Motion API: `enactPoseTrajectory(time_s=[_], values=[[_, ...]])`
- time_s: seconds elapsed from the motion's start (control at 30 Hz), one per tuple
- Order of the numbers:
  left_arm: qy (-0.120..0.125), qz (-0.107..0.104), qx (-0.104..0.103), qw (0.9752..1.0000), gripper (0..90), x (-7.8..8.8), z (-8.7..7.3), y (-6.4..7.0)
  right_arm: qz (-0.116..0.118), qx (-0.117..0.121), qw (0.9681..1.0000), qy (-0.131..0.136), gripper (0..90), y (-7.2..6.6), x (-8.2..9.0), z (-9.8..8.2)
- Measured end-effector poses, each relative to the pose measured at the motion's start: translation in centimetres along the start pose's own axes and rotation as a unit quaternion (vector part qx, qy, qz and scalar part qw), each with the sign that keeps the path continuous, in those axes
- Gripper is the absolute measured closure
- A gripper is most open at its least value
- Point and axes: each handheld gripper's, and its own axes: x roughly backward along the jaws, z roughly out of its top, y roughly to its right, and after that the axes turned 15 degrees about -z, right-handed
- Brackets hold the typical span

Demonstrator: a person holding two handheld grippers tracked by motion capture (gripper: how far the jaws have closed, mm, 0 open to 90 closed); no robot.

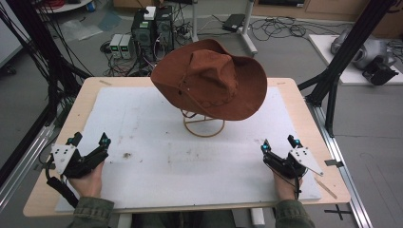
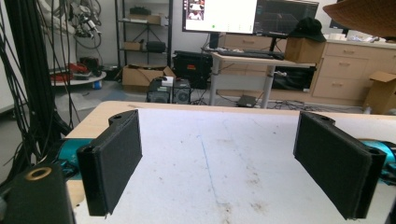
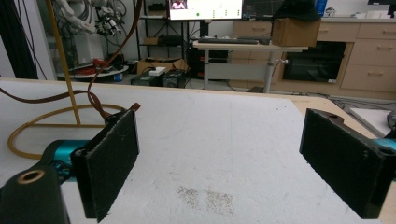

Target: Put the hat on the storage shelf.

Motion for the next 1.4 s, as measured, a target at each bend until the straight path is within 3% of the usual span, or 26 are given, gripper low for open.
enactPoseTrajectory(time_s=[0.23, 1.0, 1.4], values=[[0.001, 0.007, -0.009, 0.9999, 15.7, 0.34, 0.06, 0.02, 0.0, -0.001, 1.0, 0.002, 11.1, -0.09, 0.17, 0.08], [-0.005, 0.014, -0.002, 0.9999, 15.7, 0.37, -0.04, -0.33, 0.001, 0.0, 1.0, -0.001, 11.1, -0.06, 0.13, 0.01], [-0.015, 0.007, 0.002, 0.9999, 15.9, 0.05, -0.25, -0.54, 0.002, 0.001, 1.0, -0.007, 11.1, 0.13, -0.16, -0.16]])
